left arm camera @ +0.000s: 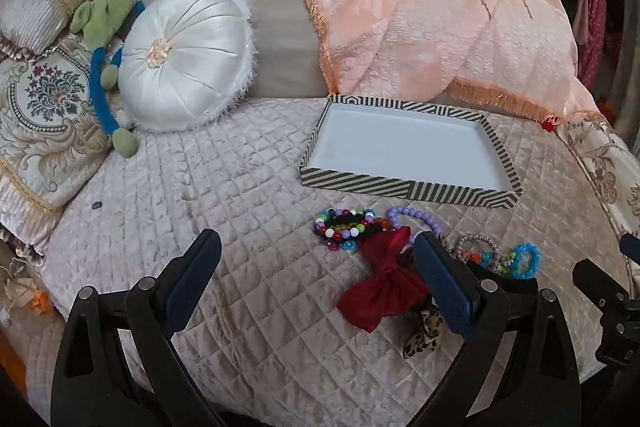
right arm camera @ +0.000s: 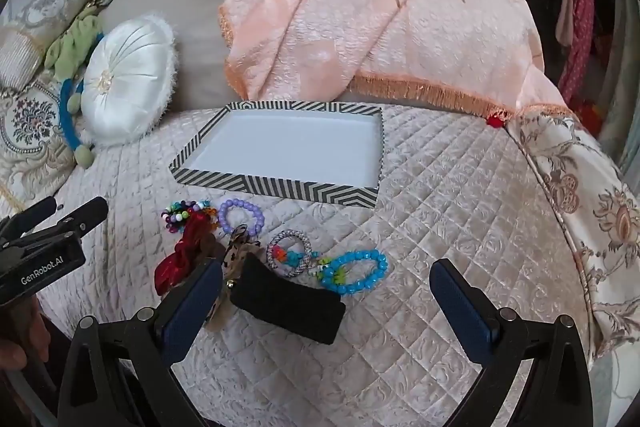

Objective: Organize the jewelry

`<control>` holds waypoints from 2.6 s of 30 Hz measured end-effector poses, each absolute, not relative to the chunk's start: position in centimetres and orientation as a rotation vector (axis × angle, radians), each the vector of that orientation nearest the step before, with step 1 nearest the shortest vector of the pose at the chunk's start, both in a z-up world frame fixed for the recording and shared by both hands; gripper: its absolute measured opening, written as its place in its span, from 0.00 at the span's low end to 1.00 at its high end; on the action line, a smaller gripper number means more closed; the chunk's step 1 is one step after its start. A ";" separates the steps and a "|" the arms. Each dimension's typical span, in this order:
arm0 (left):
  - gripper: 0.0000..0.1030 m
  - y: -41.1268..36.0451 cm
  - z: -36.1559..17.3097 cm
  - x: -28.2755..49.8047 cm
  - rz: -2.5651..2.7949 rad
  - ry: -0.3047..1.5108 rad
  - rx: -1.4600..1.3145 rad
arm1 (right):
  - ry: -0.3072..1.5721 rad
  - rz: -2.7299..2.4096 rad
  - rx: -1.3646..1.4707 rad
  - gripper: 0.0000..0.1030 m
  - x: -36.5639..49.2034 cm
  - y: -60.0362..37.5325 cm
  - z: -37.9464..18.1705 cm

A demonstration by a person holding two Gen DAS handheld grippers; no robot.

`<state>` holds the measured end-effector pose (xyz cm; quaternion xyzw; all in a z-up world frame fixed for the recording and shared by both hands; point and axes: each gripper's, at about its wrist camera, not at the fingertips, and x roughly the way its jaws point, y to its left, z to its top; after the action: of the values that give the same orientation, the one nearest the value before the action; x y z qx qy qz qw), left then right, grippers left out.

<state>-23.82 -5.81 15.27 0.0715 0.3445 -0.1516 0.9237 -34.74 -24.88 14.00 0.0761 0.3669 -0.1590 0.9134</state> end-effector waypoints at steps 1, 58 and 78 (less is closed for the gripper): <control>0.95 -5.8 15.3 -23.9 -0.312 0.706 0.146 | 0.755 -0.328 0.156 1.00 -34.9 -25.0 13.8; 0.95 -5.4 14.2 -23.4 -0.333 0.754 0.119 | 0.776 -0.297 0.213 1.00 -35.0 -25.5 12.7; 0.95 -5.3 10.8 -20.7 -0.519 0.904 0.129 | 0.824 -0.087 0.191 0.81 -27.7 -26.6 10.8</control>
<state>-20.68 -5.32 10.85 0.0615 0.4317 -0.2476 0.8652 -27.74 -26.59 10.80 0.0927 0.3995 -0.0424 0.9110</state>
